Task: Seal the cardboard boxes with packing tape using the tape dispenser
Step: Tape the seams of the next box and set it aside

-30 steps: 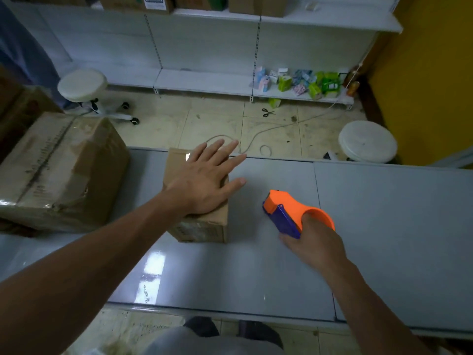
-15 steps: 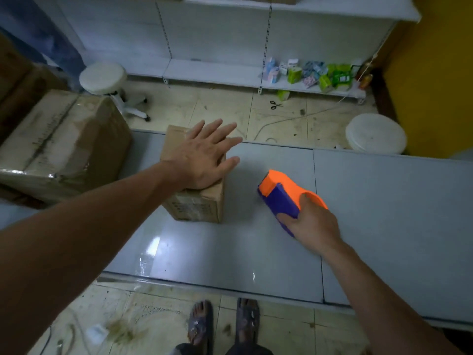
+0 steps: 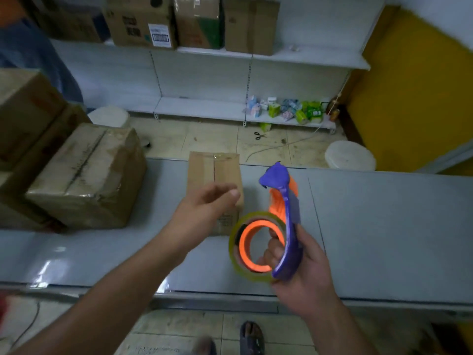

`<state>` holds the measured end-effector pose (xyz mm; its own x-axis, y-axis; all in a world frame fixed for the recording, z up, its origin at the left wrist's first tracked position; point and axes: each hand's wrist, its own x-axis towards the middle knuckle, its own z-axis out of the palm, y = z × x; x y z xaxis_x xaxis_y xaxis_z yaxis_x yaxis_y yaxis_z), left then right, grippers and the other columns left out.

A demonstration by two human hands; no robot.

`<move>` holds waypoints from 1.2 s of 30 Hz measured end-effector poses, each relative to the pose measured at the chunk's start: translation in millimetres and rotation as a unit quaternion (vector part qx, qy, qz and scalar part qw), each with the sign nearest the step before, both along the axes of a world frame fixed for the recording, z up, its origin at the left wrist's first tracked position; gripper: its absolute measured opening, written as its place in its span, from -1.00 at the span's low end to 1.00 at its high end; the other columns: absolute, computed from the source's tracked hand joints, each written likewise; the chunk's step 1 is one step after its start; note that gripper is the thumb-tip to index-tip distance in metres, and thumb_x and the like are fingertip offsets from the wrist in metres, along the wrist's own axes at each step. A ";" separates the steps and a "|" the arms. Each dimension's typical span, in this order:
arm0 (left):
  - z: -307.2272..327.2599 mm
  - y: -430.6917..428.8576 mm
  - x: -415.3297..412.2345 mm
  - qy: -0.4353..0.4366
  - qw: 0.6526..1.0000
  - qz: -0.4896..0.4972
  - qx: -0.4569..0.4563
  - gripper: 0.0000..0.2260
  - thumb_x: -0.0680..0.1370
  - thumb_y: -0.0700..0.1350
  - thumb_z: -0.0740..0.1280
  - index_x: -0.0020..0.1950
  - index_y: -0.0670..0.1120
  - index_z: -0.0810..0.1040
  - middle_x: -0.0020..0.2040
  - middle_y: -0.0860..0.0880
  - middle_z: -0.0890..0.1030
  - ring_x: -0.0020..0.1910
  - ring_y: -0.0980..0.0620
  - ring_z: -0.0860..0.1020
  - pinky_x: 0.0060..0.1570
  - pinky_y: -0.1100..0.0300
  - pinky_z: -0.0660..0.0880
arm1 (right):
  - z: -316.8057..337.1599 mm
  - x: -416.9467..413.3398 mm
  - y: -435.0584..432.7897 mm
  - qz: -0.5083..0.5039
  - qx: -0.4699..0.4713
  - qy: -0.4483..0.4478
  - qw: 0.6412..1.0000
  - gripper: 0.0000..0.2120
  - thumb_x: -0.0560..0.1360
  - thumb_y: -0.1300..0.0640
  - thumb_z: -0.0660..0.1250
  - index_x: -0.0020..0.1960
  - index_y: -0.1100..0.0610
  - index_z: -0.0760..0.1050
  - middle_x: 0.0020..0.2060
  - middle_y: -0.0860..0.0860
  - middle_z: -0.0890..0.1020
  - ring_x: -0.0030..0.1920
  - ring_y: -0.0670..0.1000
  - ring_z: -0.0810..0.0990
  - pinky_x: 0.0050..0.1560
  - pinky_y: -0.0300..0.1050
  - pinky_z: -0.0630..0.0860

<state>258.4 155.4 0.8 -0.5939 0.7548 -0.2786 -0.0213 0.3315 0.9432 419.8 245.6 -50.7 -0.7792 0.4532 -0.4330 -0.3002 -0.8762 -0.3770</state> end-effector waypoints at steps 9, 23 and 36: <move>-1.8 -43.3 -10.2 -0.021 0.997 -0.077 -0.008 -0.75 0.37 0.09 0.44 -0.02 0.02 0.66 -0.10 0.06 0.71 -0.08 0.13 0.66 0.02 0.17 0.58 | 18.0 -26.8 -67.2 0.074 0.099 -0.037 0.992 -0.42 -0.24 0.04 0.72 -0.27 0.21 0.69 -0.46 0.13 0.57 -0.50 0.03 0.56 -0.50 -0.13 0.52; -10.9 -49.2 -34.6 0.047 0.996 0.075 0.006 -0.86 0.39 -0.11 0.35 -0.17 -0.09 0.69 -0.28 -0.02 0.70 -0.20 -0.07 0.68 -0.14 -0.05 0.63 | 15.1 -53.9 -69.7 0.155 0.206 -0.043 0.965 -0.34 -0.21 -0.09 0.71 -0.26 0.29 0.67 -0.43 0.26 0.59 -0.49 0.13 0.59 -0.48 -0.08 0.55; 1.6 -3.4 -34.1 -0.056 0.990 0.124 0.042 -0.76 0.45 -0.33 0.28 -0.39 -0.15 0.59 -0.53 0.01 0.49 -0.48 0.10 0.47 -0.30 0.20 0.51 | 33.6 -36.9 -6.1 0.211 0.303 -0.035 0.929 -0.41 -0.05 -0.10 0.70 -0.23 0.29 0.65 -0.40 0.35 0.59 -0.45 0.21 0.62 -0.44 -0.05 0.56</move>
<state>224.3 152.0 2.4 -0.7324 0.6128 -0.2968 -0.1989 0.2243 0.9540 382.8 239.5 -17.1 -0.9222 0.2909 -0.2547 0.0658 -0.5312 -0.8447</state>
